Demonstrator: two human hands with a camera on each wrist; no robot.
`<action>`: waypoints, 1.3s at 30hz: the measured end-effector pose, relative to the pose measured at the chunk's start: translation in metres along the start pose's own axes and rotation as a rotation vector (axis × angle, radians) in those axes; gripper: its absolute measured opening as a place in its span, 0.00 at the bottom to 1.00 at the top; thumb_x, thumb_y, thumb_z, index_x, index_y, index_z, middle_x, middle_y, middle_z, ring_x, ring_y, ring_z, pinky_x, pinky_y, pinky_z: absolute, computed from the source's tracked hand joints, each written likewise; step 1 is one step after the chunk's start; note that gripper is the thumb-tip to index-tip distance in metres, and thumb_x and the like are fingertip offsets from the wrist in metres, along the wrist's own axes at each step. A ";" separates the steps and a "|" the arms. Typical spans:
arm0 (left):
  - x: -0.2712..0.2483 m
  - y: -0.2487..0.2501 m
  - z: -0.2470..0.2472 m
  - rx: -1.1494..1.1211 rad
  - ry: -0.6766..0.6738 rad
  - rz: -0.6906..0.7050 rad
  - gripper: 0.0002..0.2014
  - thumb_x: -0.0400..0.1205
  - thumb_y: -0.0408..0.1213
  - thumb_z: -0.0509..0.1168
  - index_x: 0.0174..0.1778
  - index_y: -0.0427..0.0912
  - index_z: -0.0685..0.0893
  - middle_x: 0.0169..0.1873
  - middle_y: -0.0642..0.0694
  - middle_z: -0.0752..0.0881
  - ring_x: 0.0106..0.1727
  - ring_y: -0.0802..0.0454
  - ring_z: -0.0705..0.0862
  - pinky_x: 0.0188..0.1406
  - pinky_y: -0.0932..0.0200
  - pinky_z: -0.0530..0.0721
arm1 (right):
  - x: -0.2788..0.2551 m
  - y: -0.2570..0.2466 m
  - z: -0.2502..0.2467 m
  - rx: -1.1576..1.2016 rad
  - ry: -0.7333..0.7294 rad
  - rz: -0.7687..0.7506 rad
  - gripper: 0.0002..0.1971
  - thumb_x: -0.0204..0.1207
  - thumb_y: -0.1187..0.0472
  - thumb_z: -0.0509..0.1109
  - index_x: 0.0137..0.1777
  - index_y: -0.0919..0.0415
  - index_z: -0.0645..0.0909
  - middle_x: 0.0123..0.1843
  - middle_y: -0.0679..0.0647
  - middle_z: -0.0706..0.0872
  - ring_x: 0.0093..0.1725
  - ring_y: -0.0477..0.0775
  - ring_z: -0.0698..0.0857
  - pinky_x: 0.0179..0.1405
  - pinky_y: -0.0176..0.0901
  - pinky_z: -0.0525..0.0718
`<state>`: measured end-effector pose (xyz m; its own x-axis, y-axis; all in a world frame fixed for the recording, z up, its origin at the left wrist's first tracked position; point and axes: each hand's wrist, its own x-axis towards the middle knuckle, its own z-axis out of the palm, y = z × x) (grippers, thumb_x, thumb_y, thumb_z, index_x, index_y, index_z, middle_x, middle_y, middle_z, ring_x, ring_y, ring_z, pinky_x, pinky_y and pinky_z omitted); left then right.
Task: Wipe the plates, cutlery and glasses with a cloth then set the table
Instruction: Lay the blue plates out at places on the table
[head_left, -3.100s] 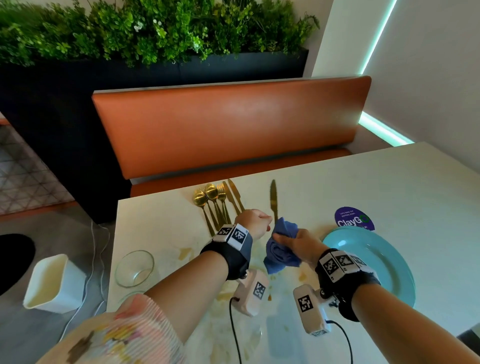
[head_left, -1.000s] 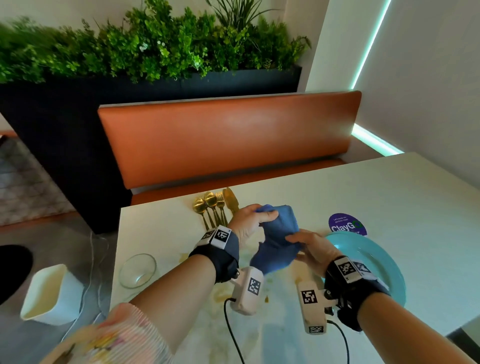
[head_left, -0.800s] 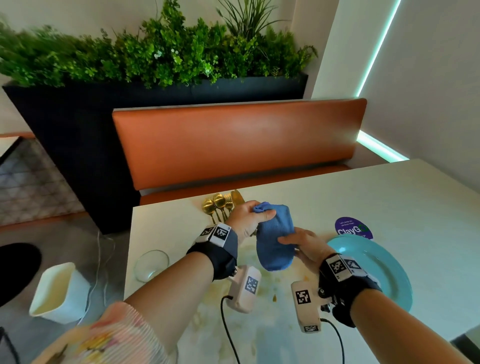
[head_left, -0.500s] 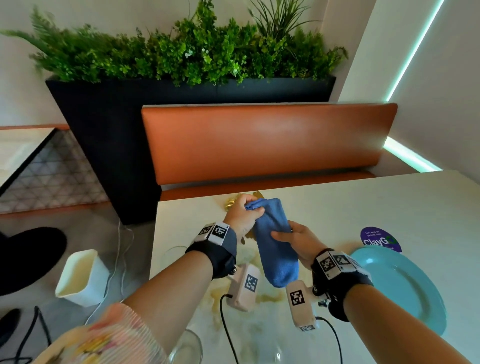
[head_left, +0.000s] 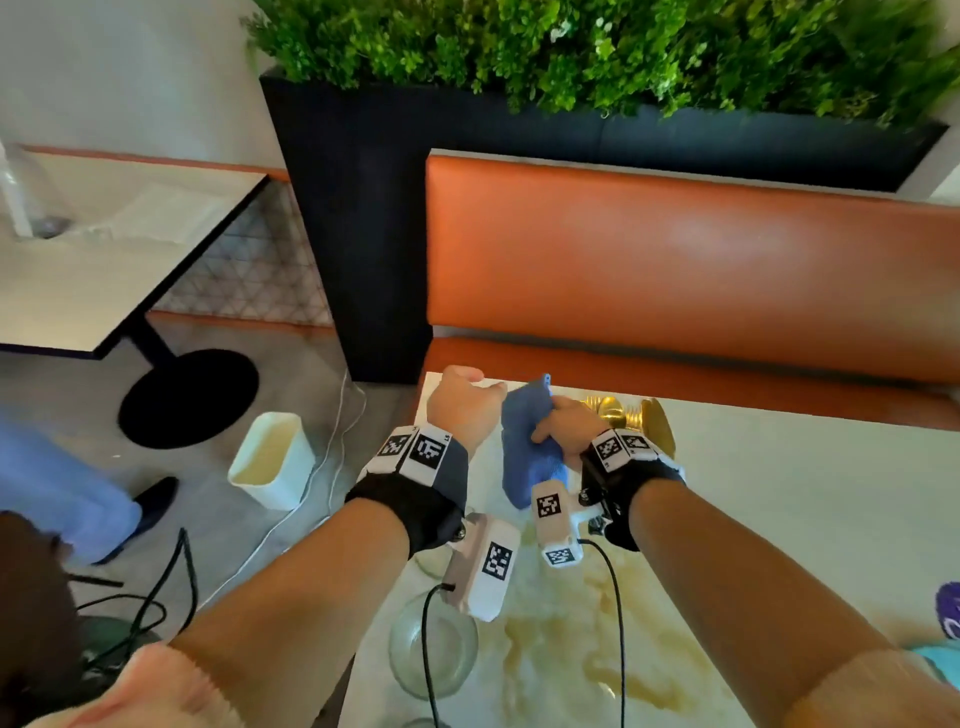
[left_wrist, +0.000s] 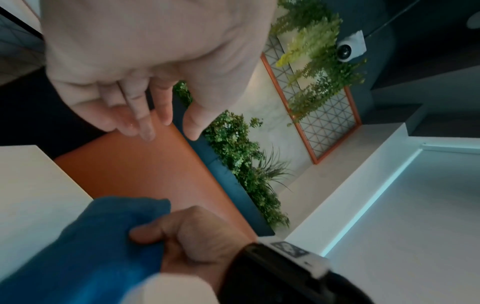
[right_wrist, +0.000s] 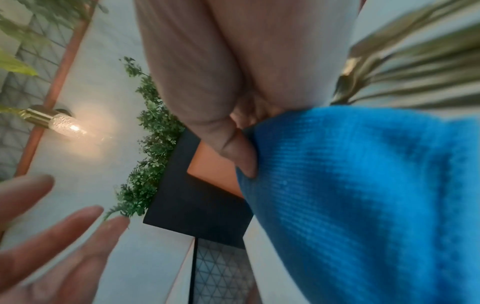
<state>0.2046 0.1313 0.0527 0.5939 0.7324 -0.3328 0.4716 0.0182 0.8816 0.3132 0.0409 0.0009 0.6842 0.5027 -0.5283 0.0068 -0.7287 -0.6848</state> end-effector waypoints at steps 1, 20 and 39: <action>0.005 -0.002 -0.004 -0.017 0.019 -0.007 0.17 0.81 0.39 0.67 0.65 0.41 0.78 0.62 0.41 0.82 0.64 0.43 0.81 0.60 0.54 0.77 | 0.008 -0.006 0.006 0.128 -0.029 -0.030 0.24 0.69 0.74 0.69 0.67 0.68 0.74 0.62 0.66 0.83 0.54 0.62 0.83 0.54 0.55 0.84; 0.019 -0.030 0.002 0.040 0.060 -0.080 0.15 0.80 0.38 0.65 0.63 0.38 0.80 0.61 0.37 0.83 0.63 0.39 0.82 0.61 0.52 0.79 | 0.031 0.001 0.058 -0.254 0.042 0.065 0.28 0.76 0.60 0.70 0.73 0.69 0.68 0.72 0.65 0.73 0.71 0.64 0.75 0.66 0.49 0.75; -0.150 0.032 0.145 0.439 -0.501 0.342 0.14 0.82 0.39 0.62 0.57 0.33 0.83 0.60 0.37 0.84 0.61 0.39 0.82 0.57 0.58 0.81 | -0.206 0.148 -0.099 -0.014 0.339 0.232 0.20 0.78 0.62 0.67 0.69 0.67 0.75 0.61 0.67 0.85 0.56 0.65 0.88 0.40 0.45 0.85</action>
<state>0.2248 -0.0769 0.0824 0.9304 0.2487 -0.2693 0.3618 -0.5048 0.7837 0.2456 -0.2159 0.0581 0.8704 0.1445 -0.4706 -0.1674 -0.8122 -0.5589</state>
